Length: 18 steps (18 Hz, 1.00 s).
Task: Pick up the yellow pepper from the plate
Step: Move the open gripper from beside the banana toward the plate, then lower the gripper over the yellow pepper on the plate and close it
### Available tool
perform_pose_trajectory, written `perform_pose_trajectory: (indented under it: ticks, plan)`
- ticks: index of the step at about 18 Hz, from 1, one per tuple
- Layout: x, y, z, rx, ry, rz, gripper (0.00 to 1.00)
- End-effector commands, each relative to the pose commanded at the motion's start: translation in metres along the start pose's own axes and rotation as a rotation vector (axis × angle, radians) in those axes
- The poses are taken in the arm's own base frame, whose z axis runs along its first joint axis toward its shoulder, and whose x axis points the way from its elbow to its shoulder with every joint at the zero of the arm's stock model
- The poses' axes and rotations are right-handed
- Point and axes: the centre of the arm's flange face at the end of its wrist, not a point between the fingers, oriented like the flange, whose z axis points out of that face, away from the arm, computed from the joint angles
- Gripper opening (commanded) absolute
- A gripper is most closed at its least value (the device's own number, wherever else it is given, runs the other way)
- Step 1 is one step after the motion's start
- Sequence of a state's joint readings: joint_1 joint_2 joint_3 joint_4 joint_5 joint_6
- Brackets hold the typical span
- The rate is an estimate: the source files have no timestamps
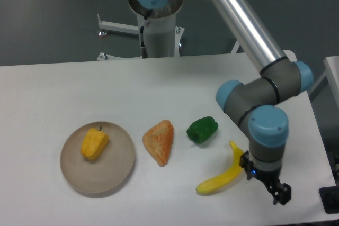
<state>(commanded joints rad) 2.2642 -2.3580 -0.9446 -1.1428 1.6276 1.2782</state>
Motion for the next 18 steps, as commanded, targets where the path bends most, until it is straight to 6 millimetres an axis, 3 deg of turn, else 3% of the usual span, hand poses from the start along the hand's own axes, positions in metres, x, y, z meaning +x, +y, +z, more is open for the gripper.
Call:
perform_pose_trajectory:
  ticks: [4,9,14,18]
  plan:
    - [0.054,-0.039,-0.038,0.012,0.038,-0.172,1.00]
    - [0.138,-0.102,-0.067,0.002,0.139,-0.368,1.00]
    - [0.228,-0.138,-0.074,0.023,0.279,-0.509,1.00]
    - [0.279,-0.159,-0.071,-0.001,0.326,-0.532,1.00]
